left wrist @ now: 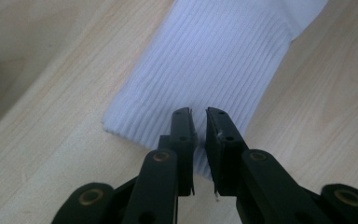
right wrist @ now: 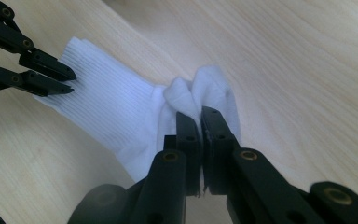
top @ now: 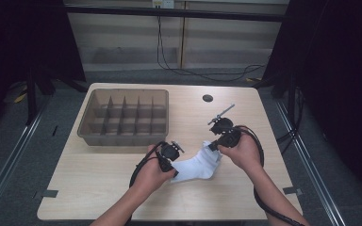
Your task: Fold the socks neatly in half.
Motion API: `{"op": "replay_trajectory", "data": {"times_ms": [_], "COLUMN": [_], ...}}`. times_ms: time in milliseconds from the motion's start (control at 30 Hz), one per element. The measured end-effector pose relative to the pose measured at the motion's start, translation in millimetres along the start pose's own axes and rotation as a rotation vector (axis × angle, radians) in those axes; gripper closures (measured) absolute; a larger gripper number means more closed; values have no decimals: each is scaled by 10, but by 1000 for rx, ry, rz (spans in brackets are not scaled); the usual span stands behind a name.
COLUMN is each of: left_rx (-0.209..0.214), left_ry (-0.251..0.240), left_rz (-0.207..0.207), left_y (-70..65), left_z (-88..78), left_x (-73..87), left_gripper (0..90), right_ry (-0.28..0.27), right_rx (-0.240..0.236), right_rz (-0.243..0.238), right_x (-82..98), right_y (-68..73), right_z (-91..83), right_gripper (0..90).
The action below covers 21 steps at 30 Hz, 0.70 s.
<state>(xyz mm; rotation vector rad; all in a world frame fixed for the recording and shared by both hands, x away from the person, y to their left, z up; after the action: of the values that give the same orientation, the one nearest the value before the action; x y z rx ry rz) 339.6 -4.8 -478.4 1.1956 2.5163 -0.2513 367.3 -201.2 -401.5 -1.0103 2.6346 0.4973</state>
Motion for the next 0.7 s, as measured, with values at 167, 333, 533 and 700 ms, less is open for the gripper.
{"op": "replay_trajectory", "data": {"times_ms": [167, 333, 533, 700], "left_rx": [0, 2, 6, 2], "left_ry": [-3, 4, 2, 4], "left_rz": [-2, -5, -25, -18], "left_y": [-27, -20, -48, -69], "left_z": [24, 33, 82, 112], "left_x": [-30, -45, -77, -130], "left_gripper": [815, 818, 824, 827], "right_ry": [-8, -9, -10, -9], "right_rx": [-5, -11, -20, -26], "right_rz": [3, -8, -28, -36], "right_x": [-27, -41, -72, -95], "right_y": [31, 69, 113, 155], "right_z": [-21, -19, -29, -32], "right_gripper": [875, 875, 875, 875]}}
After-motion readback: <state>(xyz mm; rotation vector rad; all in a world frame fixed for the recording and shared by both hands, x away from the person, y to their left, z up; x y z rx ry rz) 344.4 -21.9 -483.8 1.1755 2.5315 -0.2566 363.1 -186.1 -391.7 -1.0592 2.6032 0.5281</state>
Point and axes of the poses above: each handheld gripper's, and its own axes: z roughly forward along the jaws, x roughly out of its underside, y roughly to its left, the point moved 2 cm from there along z, roughly forward along the jaws, and after that the axes turned 11 degrees about -x, right-handed, at the moved point
